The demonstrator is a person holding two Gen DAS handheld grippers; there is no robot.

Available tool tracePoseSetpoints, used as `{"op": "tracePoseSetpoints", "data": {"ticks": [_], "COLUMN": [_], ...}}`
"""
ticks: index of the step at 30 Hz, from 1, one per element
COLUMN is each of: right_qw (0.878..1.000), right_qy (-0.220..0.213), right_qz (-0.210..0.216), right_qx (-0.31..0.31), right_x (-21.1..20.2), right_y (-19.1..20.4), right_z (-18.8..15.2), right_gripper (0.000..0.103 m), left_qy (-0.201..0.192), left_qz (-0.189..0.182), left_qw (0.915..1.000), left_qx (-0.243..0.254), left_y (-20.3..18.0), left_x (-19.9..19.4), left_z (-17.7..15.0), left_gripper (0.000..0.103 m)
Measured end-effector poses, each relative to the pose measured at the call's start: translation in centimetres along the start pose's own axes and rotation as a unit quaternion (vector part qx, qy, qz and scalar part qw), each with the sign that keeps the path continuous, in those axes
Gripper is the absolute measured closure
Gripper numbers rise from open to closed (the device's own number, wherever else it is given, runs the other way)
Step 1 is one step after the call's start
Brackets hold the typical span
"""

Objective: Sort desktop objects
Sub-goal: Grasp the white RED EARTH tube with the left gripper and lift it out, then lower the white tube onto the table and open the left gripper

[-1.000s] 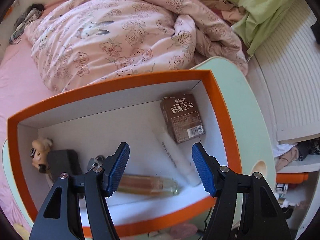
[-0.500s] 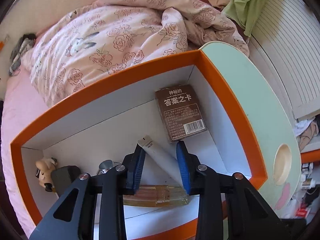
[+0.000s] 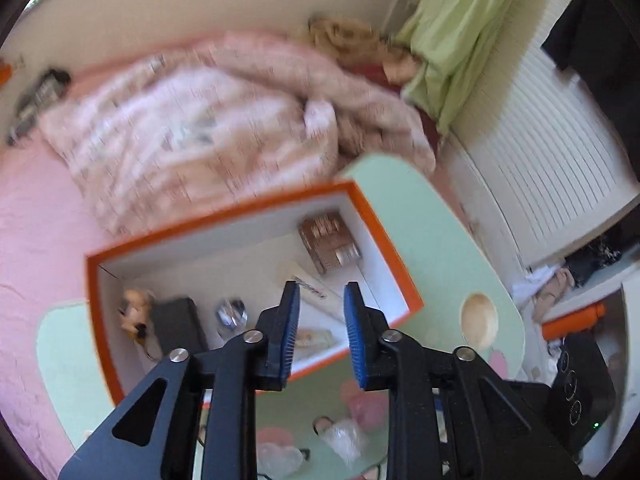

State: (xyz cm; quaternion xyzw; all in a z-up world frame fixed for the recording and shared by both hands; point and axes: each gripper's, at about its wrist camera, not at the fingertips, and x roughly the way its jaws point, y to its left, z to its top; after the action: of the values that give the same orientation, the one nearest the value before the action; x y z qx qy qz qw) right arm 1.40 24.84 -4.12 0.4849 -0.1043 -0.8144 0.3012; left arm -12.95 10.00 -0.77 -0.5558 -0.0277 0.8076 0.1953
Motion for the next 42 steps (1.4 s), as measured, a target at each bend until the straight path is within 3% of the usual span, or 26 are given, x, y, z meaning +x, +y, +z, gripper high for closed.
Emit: {"op": "tracePoseSetpoints", "data": {"ticks": [2,7,9,10,13,17,20,30,36,39,42], "right_qw": [1.0,1.0,1.0,1.0,1.0,0.999,0.999,0.999,1.0,0.997,0.996], "right_qy": [-0.003,-0.005,-0.006,-0.006,-0.004,-0.011,-0.012,-0.014,-0.008,0.002,0.007], "right_qz": [0.001,0.009,0.009,0.009,0.012,0.02,0.024,0.03,-0.02,-0.076,-0.091], "right_qx": [0.002,0.007,0.009,0.01,0.017,0.024,0.028,0.025,0.004,-0.016,-0.022], "right_x": [-0.1,-0.4,-0.6,-0.6,-0.6,-0.9,-1.0,-1.3,-1.1,-0.4,0.0], "right_y": [-0.1,-0.6,-1.0,-1.2,-1.9,-2.6,-2.9,-2.3,-1.3,-0.4,0.0], "right_z": [0.1,-0.2,-0.4,-0.4,-0.5,-0.7,-0.7,-0.4,-0.4,-0.5,-0.6], "right_gripper": [0.063,0.059,0.058,0.058,0.058,0.058,0.058,0.057,0.057,0.057,0.057], "left_qy": [0.047,0.135,0.137,0.137,0.145,0.126,0.1,0.024,0.009,0.013,0.022], "left_qz": [0.003,-0.003,0.009,0.017,0.045,0.067,0.064,-0.009,-0.047,-0.049,-0.053], "left_qw": [0.9983,0.9854,0.9857,0.9865,0.9867,0.9893,0.9923,0.9991,0.9988,0.9986,0.9983], "left_qx": [-0.033,-0.103,-0.097,-0.087,-0.059,-0.033,-0.034,-0.033,-0.004,0.012,0.008], "left_y": [0.4,1.1,0.6,0.3,-0.7,-0.9,-0.4,0.3,0.0,-0.3,0.0], "left_x": [2.8,8.8,9.7,9.9,10.1,9.3,8.1,0.1,-4.4,-4.8,-3.9], "left_z": [0.7,1.8,2.4,2.6,2.5,1.7,1.3,-0.3,-3.7,-7.2,-10.0], "left_gripper": [0.046,0.046,0.05,0.061,0.074,0.079,0.082,0.082,0.082,0.082,0.082]}}
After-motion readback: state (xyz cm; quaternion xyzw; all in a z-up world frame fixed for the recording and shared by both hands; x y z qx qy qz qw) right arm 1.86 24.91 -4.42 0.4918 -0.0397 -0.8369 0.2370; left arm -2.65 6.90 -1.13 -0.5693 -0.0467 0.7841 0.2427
